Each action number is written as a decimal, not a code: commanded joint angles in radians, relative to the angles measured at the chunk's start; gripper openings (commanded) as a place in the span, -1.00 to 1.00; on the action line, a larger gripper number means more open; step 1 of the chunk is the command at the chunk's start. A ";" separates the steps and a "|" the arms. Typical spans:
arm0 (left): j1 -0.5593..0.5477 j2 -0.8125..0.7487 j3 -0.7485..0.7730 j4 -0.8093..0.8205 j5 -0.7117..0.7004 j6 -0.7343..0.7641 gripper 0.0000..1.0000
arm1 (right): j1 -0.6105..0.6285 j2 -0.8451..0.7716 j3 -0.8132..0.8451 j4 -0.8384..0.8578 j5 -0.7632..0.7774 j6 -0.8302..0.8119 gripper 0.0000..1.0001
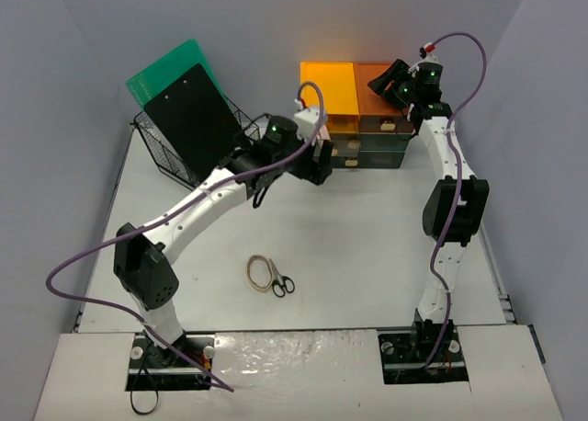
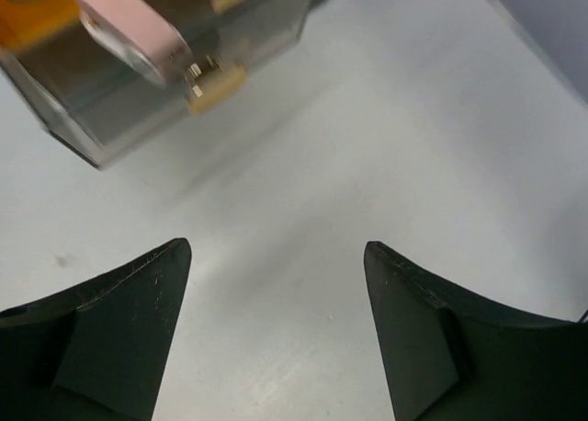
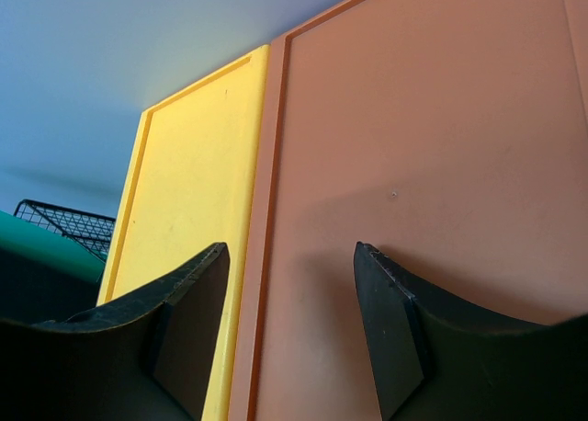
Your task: Organize the desk
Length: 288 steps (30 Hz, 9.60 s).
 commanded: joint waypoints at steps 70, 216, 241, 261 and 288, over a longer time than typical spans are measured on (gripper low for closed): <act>0.117 0.384 0.151 0.675 0.273 -0.420 0.42 | 0.034 0.076 -0.159 -0.405 0.097 -0.063 0.11; 0.005 0.856 0.447 1.048 -0.430 -1.678 -0.11 | 0.016 0.042 -0.200 -0.312 0.051 -0.007 0.12; 0.005 0.809 0.309 1.134 -0.447 -1.682 -0.51 | 0.015 0.034 -0.215 -0.310 0.052 -0.011 0.12; -0.053 0.602 -0.017 1.283 -0.409 -1.658 -1.00 | 0.015 0.043 -0.204 -0.312 0.052 -0.017 0.12; -0.134 0.545 -0.233 1.538 -0.360 -1.611 -0.55 | -0.012 0.043 -0.202 -0.311 0.039 -0.025 0.13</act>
